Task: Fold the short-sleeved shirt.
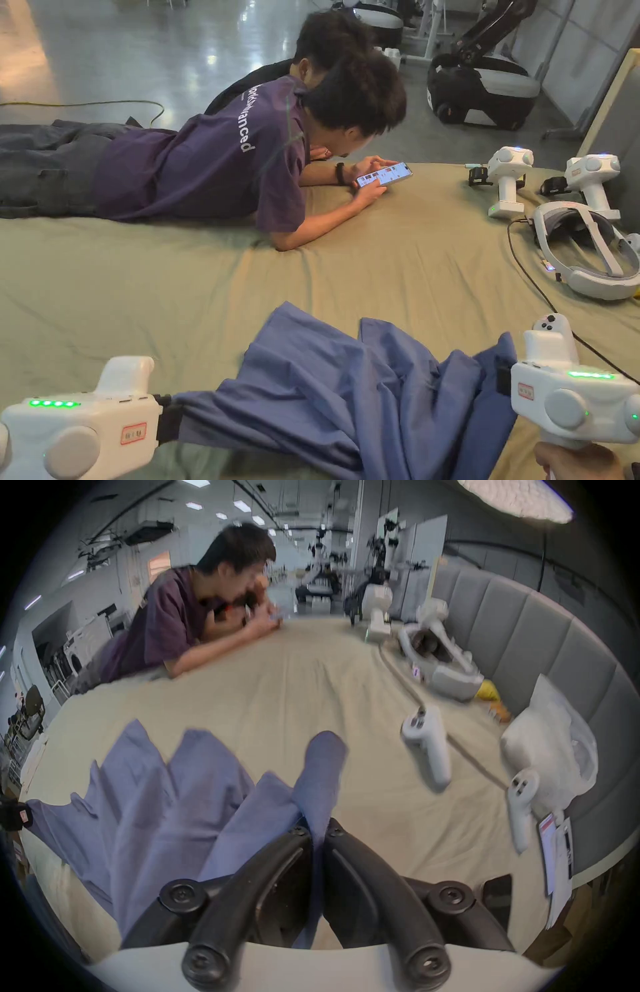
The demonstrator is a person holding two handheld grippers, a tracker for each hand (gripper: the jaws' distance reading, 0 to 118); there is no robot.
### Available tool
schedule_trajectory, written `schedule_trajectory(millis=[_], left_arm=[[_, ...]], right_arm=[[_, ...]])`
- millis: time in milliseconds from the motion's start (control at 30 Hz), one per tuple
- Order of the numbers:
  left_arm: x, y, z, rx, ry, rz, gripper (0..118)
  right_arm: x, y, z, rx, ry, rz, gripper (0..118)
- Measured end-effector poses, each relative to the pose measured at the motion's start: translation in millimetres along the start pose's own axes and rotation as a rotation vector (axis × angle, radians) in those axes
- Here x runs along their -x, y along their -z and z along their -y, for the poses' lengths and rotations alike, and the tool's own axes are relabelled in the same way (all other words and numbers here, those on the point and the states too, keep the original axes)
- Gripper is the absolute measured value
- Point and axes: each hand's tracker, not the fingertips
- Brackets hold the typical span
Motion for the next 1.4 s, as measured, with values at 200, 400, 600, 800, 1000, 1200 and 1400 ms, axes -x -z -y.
schedule_trajectory(millis=[200, 400, 600, 800, 1000, 1200, 1400], left_arm=[[4.3, -54.5, -46.6, -0.2, 0.049, -0.018, 4], [25.3, -103.7, -100.2, -0.305, 0.054, -0.048, 4], [36.2, -143.2, -141.1, -0.407, 0.036, -0.055, 4], [39.4, -175.8, -185.1, -0.497, 0.006, -0.07, 4], [39.4, -179.4, -224.3, -0.519, 0.043, -0.093, 4], [37.8, -188.8, -265.0, -0.55, 0.071, -0.127, 4], [40.1, -207.9, -293.5, -0.592, 0.08, -0.147, 4]], right_arm=[[-1.0, -64.6, -43.5, -0.199, -0.034, 0.034, 3], [-4.9, -112.1, -87.8, -0.32, -0.028, 0.047, 3], [10.6, -153.9, -123.9, -0.394, -0.001, 0.011, 3], [28.7, -181.9, -167.9, -0.475, 0.019, -0.009, 3], [44.6, -185.2, -211.6, -0.524, 0.0, -0.004, 3], [50.6, -185.2, -261.0, -0.561, -0.003, 0.023, 3], [52.3, -196.3, -297.1, -0.607, 0.007, 0.033, 3]])
